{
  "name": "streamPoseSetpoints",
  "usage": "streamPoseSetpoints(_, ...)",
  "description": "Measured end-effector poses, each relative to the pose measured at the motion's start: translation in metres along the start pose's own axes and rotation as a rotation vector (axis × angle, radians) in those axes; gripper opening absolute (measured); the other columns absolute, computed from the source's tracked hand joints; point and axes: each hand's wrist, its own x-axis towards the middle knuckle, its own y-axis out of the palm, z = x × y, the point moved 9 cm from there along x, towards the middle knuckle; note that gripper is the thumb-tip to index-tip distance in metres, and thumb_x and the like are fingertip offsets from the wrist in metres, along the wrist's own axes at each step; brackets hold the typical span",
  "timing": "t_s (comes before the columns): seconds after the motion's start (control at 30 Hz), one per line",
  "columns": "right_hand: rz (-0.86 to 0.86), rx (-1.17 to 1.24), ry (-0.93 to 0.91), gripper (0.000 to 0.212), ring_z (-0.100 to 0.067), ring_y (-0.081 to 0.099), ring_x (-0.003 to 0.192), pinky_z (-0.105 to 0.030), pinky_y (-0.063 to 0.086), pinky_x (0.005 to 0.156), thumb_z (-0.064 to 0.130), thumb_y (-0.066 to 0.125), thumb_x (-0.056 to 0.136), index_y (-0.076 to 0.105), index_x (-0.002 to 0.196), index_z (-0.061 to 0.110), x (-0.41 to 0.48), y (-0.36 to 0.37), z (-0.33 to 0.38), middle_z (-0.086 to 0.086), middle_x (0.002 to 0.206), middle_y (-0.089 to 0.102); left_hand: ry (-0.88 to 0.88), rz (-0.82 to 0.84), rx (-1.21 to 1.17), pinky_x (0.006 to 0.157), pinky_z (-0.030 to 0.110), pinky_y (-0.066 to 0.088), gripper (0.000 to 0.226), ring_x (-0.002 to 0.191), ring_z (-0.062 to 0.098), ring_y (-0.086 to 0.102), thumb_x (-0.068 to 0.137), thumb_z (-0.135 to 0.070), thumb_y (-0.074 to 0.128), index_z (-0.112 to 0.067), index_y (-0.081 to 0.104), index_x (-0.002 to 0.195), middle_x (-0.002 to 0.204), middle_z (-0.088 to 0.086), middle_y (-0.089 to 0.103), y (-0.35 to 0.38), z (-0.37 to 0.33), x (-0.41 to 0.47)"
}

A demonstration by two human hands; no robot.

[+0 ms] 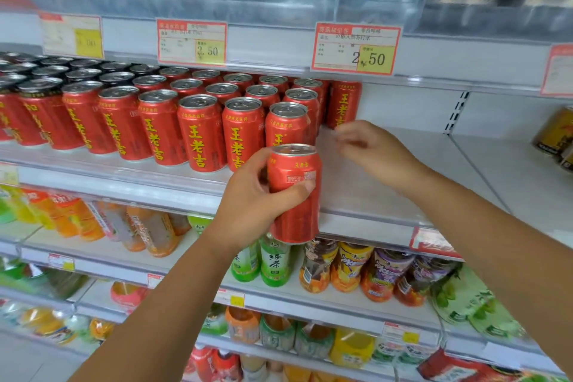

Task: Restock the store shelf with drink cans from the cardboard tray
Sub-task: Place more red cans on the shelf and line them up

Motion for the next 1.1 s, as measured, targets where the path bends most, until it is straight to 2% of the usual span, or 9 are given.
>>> streamPoseSetpoints(0.07,0.119,0.137,-0.05,0.043,-0.007,0.058,0.115,-0.032,0.043,0.104,0.007,0.06,0.084,0.055,0.118,0.032,-0.04,0.007,0.011,0.008,0.119,0.064,0.038,-0.029,0.026,0.078,0.014,0.05,0.049,0.09,0.002,0.068,0.074,-0.014,0.084,-0.019,0.063,0.119,0.097,-0.01,0.074,0.006,-0.013,0.001)
streamPoseSetpoints(0.17,0.272,0.323,-0.06,0.064,-0.005,0.058,0.116,-0.031,0.044,0.104,0.028,0.073,0.063,0.051,0.122,0.04,-0.08,0.019,0.025,0.012,0.119,0.065,0.116,-0.079,0.069,0.08,0.015,0.051,0.054,0.091,0.002,0.068,0.071,-0.02,0.086,-0.025,0.063,0.119,0.1,-0.013,0.074,0.02,-0.035,0.007)
streamPoseSetpoints(0.23,0.187,0.297,-0.05,0.078,-0.005,0.061,0.112,-0.032,0.048,0.1,0.03,0.084,0.06,0.047,0.128,0.037,-0.082,0.017,0.024,0.012,0.121,0.064,0.153,-0.116,0.118,0.084,0.023,0.054,0.06,0.092,0.003,0.069,0.066,-0.027,0.089,-0.026,0.062,0.12,0.101,-0.012,0.073,0.035,-0.045,0.011)
streamPoseSetpoints(0.37,-0.1,0.194,-0.028,0.072,-0.003,0.063,0.101,-0.027,0.052,0.091,0.023,0.088,0.063,0.05,0.124,0.027,-0.071,-0.008,0.014,0.012,0.113,0.065,0.156,-0.094,0.182,0.092,0.034,0.054,0.071,0.101,0.004,0.067,0.063,-0.044,0.086,-0.029,0.057,0.127,0.111,-0.012,0.07,0.053,-0.043,0.022)
streamPoseSetpoints(0.47,-0.114,0.149,0.027,0.069,-0.001,0.062,0.099,-0.025,0.05,0.088,0.029,0.087,0.064,0.049,0.122,0.027,-0.057,-0.015,-0.002,0.013,0.113,0.064,0.098,-0.07,0.341,0.096,0.027,0.049,0.07,0.107,-0.001,0.062,0.069,-0.054,0.081,-0.028,0.057,0.13,0.115,-0.014,0.068,0.028,-0.015,0.02)
streamPoseSetpoints(0.6,-0.081,0.136,0.143,0.082,-0.006,0.059,0.102,-0.023,0.046,0.088,0.028,0.085,0.068,0.037,0.134,0.022,-0.033,-0.015,-0.025,0.007,0.12,0.057,0.216,-0.118,0.788,0.091,0.032,0.048,0.052,0.098,0.01,0.062,0.074,-0.065,0.067,-0.025,0.071,0.107,0.104,-0.008,0.07,-0.008,0.009,0.003)
streamPoseSetpoints(0.73,-0.027,0.163,0.208,0.098,-0.016,0.052,0.121,-0.038,0.041,0.105,0.031,0.085,0.068,0.02,0.142,0.023,-0.01,-0.01,-0.041,-0.001,0.142,0.046,0.364,-0.11,1.021,0.092,0.034,0.035,0.065,0.094,0.02,0.056,0.069,-0.078,0.059,-0.027,0.07,0.106,0.099,-0.007,0.061,0.004,0.03,-0.002)
streamPoseSetpoints(0.9,0.055,0.17,0.21,0.088,-0.016,0.053,0.119,-0.041,0.039,0.107,0.026,0.081,0.074,0.029,0.145,0.028,-0.001,-0.01,-0.046,0.003,0.135,0.052,0.43,-0.143,1.025,0.093,0.035,0.032,0.063,0.094,0.022,0.051,0.069,-0.077,0.06,-0.027,0.069,0.106,0.096,-0.004,0.055,0.006,0.03,-0.004)
streamPoseSetpoints(1.1,-0.156,0.12,0.157,0.062,-0.012,0.063,0.1,-0.03,0.05,0.087,0.03,0.085,0.07,0.052,0.121,0.016,0.009,-0.016,-0.043,0.002,0.115,0.063,0.448,-0.156,1.04,0.092,0.034,0.032,0.062,0.092,0.021,0.051,0.071,-0.078,0.059,-0.027,0.069,0.106,0.093,-0.004,0.054,0.007,0.03,-0.004)
